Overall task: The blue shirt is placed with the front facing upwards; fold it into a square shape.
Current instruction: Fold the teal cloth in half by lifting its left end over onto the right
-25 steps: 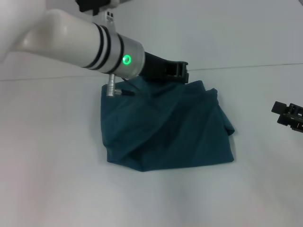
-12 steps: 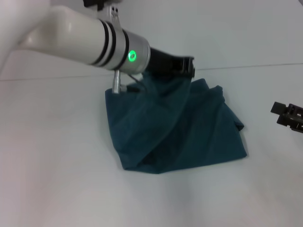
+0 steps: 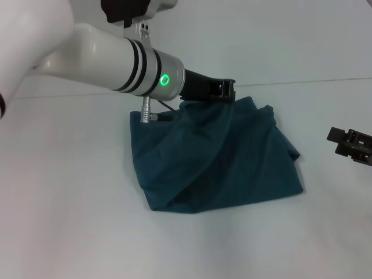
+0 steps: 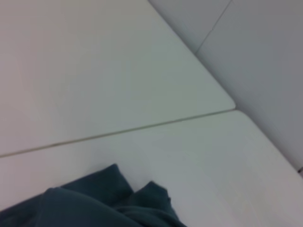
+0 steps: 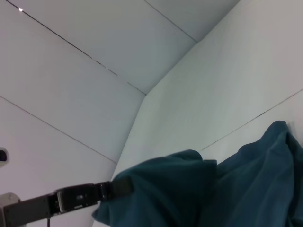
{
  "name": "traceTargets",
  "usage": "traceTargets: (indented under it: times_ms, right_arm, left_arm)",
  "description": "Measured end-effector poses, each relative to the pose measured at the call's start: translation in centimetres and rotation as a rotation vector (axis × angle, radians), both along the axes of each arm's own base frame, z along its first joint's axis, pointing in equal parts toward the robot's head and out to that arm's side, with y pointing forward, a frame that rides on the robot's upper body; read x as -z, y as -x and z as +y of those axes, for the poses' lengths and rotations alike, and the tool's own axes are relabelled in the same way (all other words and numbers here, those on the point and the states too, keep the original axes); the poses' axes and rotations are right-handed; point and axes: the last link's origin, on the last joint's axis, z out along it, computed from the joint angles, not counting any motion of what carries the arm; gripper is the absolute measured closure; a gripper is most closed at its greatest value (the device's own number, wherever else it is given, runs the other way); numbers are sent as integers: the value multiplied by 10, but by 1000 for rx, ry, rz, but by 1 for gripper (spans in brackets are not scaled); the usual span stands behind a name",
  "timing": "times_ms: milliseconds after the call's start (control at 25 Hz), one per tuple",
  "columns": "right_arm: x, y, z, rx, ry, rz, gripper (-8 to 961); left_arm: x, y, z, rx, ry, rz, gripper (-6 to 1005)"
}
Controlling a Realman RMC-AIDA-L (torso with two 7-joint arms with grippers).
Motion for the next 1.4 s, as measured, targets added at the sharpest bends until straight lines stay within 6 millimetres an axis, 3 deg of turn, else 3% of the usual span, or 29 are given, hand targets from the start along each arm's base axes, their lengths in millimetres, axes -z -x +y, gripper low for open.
traceTargets:
  times_ms: [200, 760, 1080, 1400]
  right_arm:
    - [0, -1, 0, 2, 0, -1, 25]
    - [3, 3, 4, -7, 8, 3, 25]
    - [5, 2, 5, 2, 15, -10, 25]
    - [1, 0, 5, 2, 16, -18, 25]
  left_arm:
    - [-1, -6, 1, 9, -11, -27, 965]
    - [25, -18, -4, 95, 49, 70, 963]
    - [16, -28, -7, 125, 51, -52, 680]
    - [-2, -6, -6, 37, 54, -138, 336]
